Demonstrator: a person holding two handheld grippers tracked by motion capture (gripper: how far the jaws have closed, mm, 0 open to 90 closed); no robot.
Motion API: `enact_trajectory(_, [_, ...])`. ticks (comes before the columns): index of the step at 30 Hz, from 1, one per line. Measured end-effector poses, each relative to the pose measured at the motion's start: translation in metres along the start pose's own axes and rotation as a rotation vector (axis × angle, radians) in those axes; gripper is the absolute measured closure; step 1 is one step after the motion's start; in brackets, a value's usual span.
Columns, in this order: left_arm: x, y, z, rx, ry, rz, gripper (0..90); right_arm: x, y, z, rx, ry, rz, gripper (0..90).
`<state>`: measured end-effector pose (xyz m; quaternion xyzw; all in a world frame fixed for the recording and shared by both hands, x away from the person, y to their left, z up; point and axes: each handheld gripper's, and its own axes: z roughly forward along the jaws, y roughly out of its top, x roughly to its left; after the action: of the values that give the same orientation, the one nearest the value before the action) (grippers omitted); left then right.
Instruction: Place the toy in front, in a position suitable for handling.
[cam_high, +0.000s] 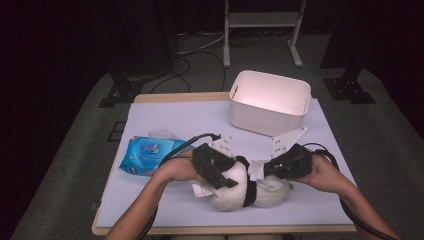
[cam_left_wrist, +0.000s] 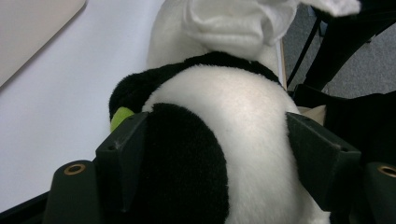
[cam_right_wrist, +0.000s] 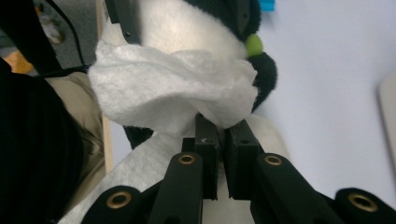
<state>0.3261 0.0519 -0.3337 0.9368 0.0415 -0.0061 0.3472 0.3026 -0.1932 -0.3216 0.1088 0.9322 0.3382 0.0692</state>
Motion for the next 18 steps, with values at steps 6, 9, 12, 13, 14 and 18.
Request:
enact_trajectory(6, [0.0,0.0,0.0,0.001,0.001,0.0,25.1,-0.005,-0.006,-0.013,0.006,-0.024,0.023,84.6])
enact_trajectory(9, [0.001,0.0,-0.001,0.002,0.002,0.002,25.1,-0.008,-0.014,-0.018,0.006,-0.037,0.04,84.6])
enact_trajectory(12, [0.001,-0.001,-0.001,0.004,0.0,0.003,25.1,-0.012,-0.023,-0.023,0.004,-0.046,0.071,84.5])
enact_trajectory(13, [0.001,-0.001,-0.001,0.004,0.0,0.003,25.1,-0.013,-0.027,-0.024,0.004,-0.05,0.083,84.5])
enact_trajectory(14, [0.001,-0.001,-0.001,0.003,-0.001,0.002,25.1,-0.015,-0.031,-0.026,0.003,-0.054,0.091,84.5])
enact_trajectory(18, [0.001,-0.001,-0.001,0.004,-0.002,0.003,25.1,-0.02,-0.044,-0.027,0.002,-0.057,0.129,84.5])
